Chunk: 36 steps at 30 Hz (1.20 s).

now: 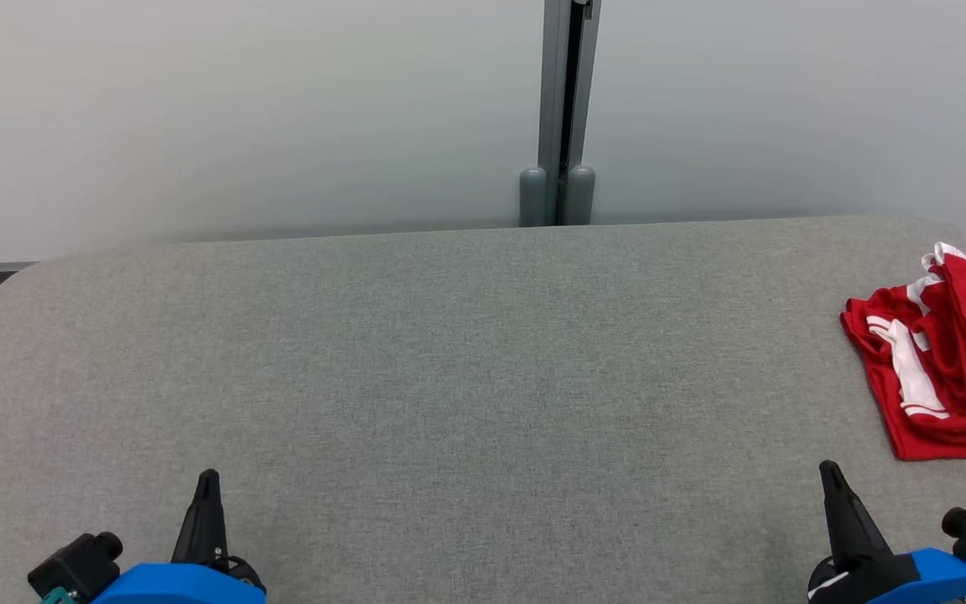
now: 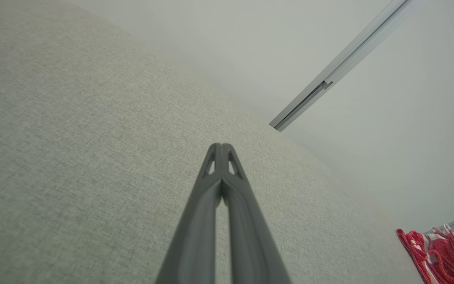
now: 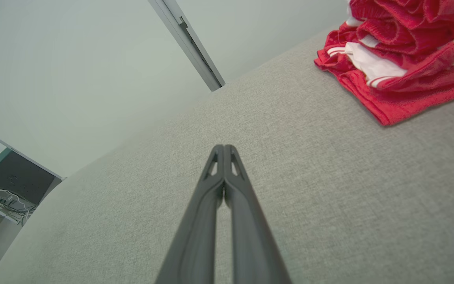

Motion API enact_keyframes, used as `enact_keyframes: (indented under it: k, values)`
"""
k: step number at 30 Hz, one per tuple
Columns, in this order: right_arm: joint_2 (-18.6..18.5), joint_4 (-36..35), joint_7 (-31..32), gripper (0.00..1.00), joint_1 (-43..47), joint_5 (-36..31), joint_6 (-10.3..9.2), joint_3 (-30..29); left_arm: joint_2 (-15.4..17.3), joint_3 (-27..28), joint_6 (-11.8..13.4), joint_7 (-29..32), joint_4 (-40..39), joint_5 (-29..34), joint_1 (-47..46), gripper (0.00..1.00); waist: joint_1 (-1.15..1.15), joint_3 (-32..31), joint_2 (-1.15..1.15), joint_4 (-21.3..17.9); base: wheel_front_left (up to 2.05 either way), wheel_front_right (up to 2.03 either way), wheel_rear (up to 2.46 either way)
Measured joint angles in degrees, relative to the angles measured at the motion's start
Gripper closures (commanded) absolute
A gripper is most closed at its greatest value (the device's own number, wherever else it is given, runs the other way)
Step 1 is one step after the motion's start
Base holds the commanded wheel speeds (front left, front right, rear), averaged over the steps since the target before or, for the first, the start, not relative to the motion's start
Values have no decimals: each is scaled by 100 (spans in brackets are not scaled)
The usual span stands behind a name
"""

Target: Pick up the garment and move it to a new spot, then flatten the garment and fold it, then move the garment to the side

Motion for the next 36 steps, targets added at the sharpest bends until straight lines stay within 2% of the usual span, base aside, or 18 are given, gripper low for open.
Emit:
enact_keyframes:
  k: [36]
  values:
    - [-5,-1,394,100,-336,2792,0,-20,-170,414,0,672,-385,-2287,-223,100,0,28,0,18,0,0,0]
